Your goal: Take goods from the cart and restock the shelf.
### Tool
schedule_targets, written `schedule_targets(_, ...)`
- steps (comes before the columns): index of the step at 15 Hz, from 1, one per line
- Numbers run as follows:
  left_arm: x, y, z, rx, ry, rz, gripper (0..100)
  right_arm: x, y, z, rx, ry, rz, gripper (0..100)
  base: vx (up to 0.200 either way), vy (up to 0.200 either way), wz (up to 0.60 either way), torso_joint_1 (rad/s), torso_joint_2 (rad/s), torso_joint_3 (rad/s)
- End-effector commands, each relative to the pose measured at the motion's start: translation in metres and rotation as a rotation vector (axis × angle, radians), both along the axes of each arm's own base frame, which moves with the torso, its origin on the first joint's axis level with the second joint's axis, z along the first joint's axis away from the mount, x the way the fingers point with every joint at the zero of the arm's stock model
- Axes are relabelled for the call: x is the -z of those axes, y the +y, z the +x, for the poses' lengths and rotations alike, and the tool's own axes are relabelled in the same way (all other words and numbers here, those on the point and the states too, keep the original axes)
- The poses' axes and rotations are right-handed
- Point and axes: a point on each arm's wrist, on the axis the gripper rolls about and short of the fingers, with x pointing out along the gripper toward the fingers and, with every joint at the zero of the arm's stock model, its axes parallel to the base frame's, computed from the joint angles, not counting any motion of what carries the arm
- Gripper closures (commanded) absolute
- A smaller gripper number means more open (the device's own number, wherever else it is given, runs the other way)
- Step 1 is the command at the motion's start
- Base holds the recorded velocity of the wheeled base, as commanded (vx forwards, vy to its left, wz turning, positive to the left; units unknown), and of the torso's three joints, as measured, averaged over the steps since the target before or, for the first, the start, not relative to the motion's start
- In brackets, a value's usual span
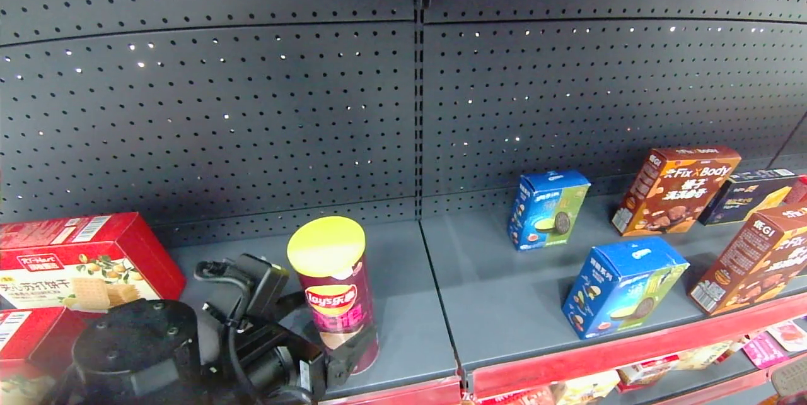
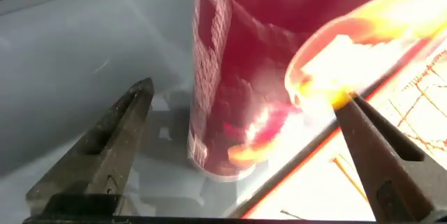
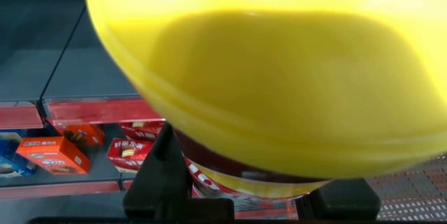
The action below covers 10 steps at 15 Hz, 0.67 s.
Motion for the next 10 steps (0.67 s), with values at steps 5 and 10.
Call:
schedule_targets(5, -0.007, 0.027, -0.021, -0.045, -0.032, -0.023, 0, -0.002, 0.000, -0.001, 0.001, -0.006, -0.001, 100, 0.000, 0.000, 0.00, 0.000, 0.00, 0.000)
schedule_targets(10, -0.013, 0.055, -0.046, -0.087, -0.107, -0.010, 0, -0.002, 0.000, -0.001, 0.002, -0.009, 0.000, 100, 0.000, 0.000, 0.00, 0.000, 0.00, 0.000)
